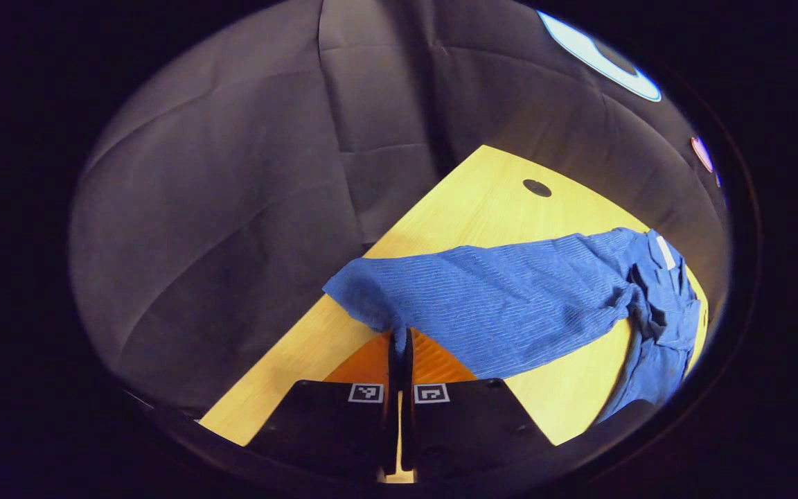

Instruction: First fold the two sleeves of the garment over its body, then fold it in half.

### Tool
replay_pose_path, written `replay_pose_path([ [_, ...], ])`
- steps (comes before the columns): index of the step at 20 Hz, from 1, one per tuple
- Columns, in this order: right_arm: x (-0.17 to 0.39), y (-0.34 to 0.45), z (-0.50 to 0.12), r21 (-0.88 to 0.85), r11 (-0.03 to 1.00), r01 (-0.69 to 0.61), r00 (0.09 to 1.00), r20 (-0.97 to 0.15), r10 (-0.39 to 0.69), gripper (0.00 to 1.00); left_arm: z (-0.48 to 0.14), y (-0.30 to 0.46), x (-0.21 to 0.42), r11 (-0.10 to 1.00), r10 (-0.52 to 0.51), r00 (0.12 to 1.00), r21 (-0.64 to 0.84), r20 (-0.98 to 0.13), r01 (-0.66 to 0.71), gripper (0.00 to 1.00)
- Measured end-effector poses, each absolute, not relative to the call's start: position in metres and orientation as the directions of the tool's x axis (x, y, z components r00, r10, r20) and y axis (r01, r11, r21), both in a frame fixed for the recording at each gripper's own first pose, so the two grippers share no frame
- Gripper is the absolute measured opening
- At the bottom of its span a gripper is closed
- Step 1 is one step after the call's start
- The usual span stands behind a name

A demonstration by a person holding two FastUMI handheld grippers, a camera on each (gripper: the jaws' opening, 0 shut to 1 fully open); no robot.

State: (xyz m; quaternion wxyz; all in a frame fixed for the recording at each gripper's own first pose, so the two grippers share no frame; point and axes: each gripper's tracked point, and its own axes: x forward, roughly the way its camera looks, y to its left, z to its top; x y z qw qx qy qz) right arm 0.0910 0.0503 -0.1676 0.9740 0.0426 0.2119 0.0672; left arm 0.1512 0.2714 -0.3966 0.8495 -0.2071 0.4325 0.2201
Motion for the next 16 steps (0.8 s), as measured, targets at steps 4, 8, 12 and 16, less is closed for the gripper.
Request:
replay_pose_path([
  [4,0.097,0.026,-0.167,0.098,0.99,-0.103,0.909,-0.396,0.134,0.98,-0.336,0.246,0.187,0.838,0.17,0.667,-0.249,-0.726,-0.486,0.0],
  [8,0.106,0.002,-0.162,0.119,0.988,-0.1,0.916,-0.376,0.138,0.98,-0.248,0.143,0.258,0.911,-0.062,0.829,-0.371,-0.556,-0.181,0.0],
  [12,0.114,-0.035,-0.17,0.102,0.99,-0.095,0.914,-0.386,0.128,0.97,-0.204,-0.001,0.299,0.909,-0.29,0.853,-0.403,-0.434,0.104,0.0],
  [16,0.116,-0.08,-0.172,0.058,0.995,-0.077,0.921,-0.379,0.094,0.97,-0.218,-0.128,0.33,0.872,-0.439,0.784,-0.418,-0.44,0.254,0.0],
])
